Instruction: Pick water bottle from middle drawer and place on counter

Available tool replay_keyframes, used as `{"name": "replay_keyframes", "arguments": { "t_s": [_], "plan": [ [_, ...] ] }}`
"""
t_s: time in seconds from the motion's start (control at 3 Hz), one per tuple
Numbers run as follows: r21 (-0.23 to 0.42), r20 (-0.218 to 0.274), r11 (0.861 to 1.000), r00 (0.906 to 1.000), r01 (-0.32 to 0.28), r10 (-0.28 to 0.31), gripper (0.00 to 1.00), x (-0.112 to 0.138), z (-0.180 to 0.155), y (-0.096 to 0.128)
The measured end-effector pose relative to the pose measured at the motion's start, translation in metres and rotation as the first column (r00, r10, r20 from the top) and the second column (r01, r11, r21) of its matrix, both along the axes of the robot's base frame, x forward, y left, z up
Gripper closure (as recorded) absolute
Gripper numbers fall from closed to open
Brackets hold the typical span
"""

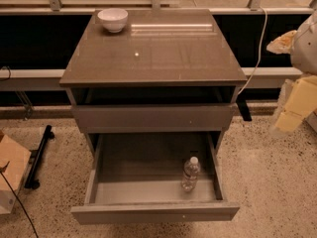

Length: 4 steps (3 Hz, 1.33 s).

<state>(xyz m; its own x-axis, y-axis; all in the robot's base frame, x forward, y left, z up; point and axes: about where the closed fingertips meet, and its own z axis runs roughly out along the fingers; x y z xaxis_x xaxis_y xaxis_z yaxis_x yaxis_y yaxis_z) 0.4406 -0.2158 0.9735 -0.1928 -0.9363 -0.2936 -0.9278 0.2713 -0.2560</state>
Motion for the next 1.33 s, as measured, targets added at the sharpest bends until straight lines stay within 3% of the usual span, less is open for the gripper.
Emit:
{"name": "replay_keyframes", "arguments": {
  "t_s": [0.33, 0.67, 1.0, 1.33],
  "plan": [
    [0.136, 0.051, 0.989, 0.9973, -0.059, 0.053, 0.0, 0.005, -0.015, -0.005],
    [0.247, 0.095, 0.961, 0.9896, -0.129, 0.108, 0.0, 0.009, -0.032, -0.006],
    [0.247, 0.095, 0.961, 0.9896, -0.129, 0.108, 0.0, 0.009, -0.032, -0.006],
    [0.282, 0.078, 0.952, 0.992, -0.118, 0.099, 0.0, 0.014, -0.048, 0.008]
  ]
}}
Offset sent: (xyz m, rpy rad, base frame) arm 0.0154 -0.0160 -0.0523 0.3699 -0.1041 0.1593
